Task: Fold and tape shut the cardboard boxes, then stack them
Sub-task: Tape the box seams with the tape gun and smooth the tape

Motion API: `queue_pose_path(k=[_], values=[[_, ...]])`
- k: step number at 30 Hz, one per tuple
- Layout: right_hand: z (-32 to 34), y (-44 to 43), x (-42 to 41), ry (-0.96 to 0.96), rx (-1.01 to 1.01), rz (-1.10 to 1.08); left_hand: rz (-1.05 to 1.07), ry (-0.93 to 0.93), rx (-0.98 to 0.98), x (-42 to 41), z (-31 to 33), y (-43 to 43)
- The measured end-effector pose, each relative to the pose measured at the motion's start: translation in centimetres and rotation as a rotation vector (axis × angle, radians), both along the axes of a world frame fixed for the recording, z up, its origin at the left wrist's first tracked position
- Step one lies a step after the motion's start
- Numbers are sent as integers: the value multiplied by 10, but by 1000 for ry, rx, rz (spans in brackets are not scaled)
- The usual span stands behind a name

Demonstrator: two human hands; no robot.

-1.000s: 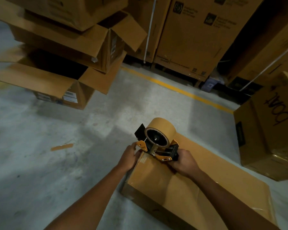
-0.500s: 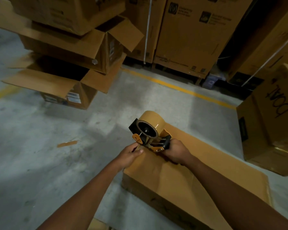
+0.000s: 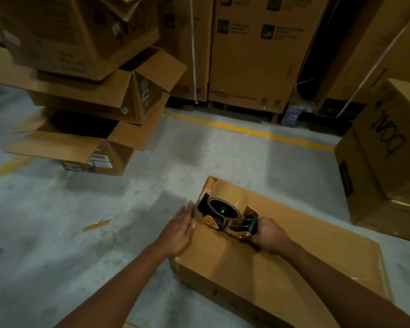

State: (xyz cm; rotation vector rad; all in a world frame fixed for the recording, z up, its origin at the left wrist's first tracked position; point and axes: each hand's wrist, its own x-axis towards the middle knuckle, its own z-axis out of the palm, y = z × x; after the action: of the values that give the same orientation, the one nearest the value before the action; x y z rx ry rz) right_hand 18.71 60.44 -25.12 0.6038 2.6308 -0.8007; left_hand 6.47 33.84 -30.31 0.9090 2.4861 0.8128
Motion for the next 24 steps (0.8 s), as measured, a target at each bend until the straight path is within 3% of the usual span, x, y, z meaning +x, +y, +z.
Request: queue_pose_path(k=[3, 13, 24], values=[[0, -1, -1, -19, -8, -4, -217, 292, -153, -6, 7, 6], [-4, 2, -6, -40, 34, -3, -363, 508, -359, -7, 10, 16], [4, 24, 30, -66, 57, -35, -416, 434, -415, -8, 10, 14]])
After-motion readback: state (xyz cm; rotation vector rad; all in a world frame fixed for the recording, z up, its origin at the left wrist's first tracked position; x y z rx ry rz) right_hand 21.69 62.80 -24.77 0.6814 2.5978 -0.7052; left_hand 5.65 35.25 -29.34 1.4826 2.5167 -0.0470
